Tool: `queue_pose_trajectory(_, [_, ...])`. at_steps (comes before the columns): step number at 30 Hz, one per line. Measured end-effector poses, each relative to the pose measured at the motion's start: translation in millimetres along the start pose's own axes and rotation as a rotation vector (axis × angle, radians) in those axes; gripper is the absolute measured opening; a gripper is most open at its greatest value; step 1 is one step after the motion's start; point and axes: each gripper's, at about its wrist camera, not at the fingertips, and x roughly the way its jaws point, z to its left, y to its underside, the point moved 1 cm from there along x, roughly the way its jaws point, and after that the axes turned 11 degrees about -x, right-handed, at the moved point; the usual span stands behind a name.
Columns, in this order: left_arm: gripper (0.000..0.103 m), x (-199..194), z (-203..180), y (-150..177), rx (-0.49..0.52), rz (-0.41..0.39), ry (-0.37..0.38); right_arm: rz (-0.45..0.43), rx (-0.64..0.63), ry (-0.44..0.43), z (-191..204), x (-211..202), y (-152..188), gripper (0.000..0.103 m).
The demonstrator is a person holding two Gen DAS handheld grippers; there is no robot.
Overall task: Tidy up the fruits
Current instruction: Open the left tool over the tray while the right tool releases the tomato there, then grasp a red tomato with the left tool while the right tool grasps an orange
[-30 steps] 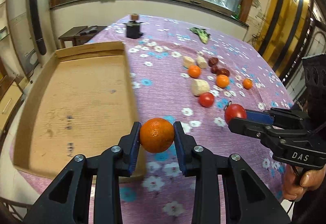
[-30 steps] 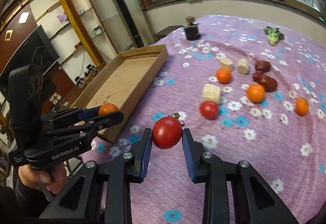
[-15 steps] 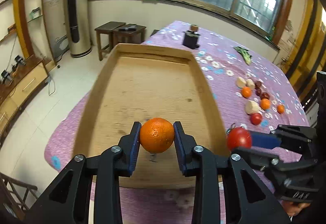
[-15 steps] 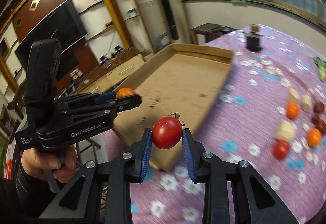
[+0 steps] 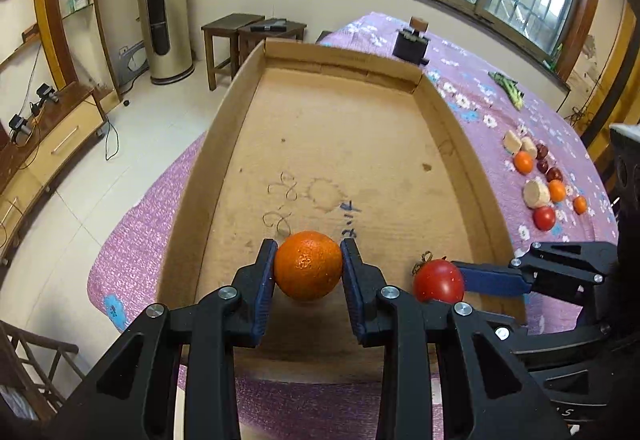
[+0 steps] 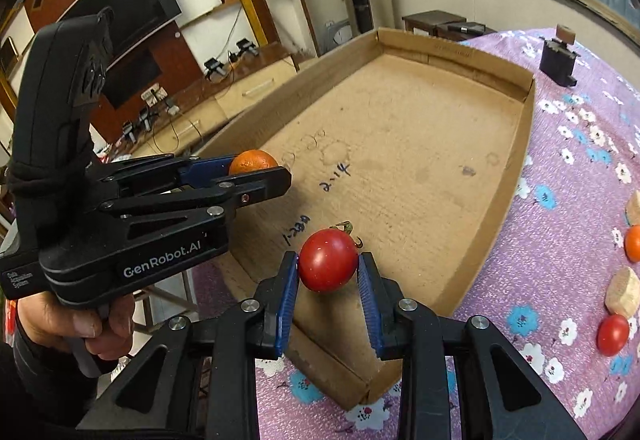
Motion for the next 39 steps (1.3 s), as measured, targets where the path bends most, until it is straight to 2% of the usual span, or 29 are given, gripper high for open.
queue_pose_trajectory(2, [0.03, 4.1, -0.6, 2.5, 0.006, 0.014, -0.028, 0.011, -0.001, 0.003, -0.2, 2.0, -1.2, 0.031])
queue_pose_trajectory(4, [0.042, 3.0, -0.6, 4.1, 0.003, 0.014, -0.04, 0.013, -0.006, 0.004, -0.2, 2.6, -2.5, 0.032])
queue_pose_trajectory(5, [0.045, 1.2, -0.9, 4.3, 0.003, 0.009, -0.045, 0.012, -0.006, 0.003, -0.4, 1.7, -2.2, 0.033])
queue_pose_trajectory(7, [0.056, -2.8, -1.2, 4.5, 0.005, -0.004, -0.058, -0.003, -0.002, 0.006, 1.2, -2.6, -3.1, 0.046])
queue_pose_trajectory(8, [0.058, -4.7, -0.9, 4.1, 0.006, -0.011, -0.064, -0.011, 0.001, 0.009, 0.1, -5.6, -2.7, 0.049])
queue_pose_trajectory(10, [0.059, -8.4, 0.1, 3.5, 0.006, -0.022, -0.069, -0.027, 0.006, 0.009, -0.8, -12.4, -0.9, 0.057])
queue_pose_trajectory(13, [0.059, -14.6, 2.4, 2.4, -0.013, -0.032, -0.072, -0.046, 0.013, 0.01, -0.8, -23.7, 3.3, 0.057])
queue_pose_trajectory(15, [0.059, -20.9, 2.2, 1.5, -0.024, -0.045, -0.063, -0.083, 0.025, 0.011, -0.7, -37.4, 9.9, 0.057])
queue_pose_trajectory(18, [0.059, -30.8, -4.2, 1.5, -0.022, -0.064, -0.047, -0.184, 0.079, 0.016, -10.3, -68.2, 26.8, 0.057])
queue_pose_trajectory(20, [0.059, -34.7, -13.1, 2.4, -0.012, -0.066, -0.024, -0.259, 0.15, 0.019, -24.7, -90.5, 41.7, 0.057])
queue_pose_trajectory(24, [0.059, -37.3, -46.8, 7.4, 0.042, -0.057, 0.032, -0.353, 0.368, -0.068, -69.5, -123.6, 80.8, 0.059])
queue_pose_trajectory(29, [0.059, -37.3, -95.5, 17.7, 0.138, -0.036, 0.091, -0.37, 0.495, 0.046, -107.9, -155.3, 130.2, 0.06])
queue_pose_trajectory(32, [0.059, -37.0, -121.5, 26.5, 0.186, -0.016, 0.128, -0.365, 0.559, 0.096, -124.6, -171.7, 154.8, 0.066])
queue_pose_trajectory(39, [0.059, -32.0, -172.9, 43.2, 0.272, 0.031, 0.193, -0.349, 0.571, 0.235, -143.0, -200.3, 191.0, 0.069])
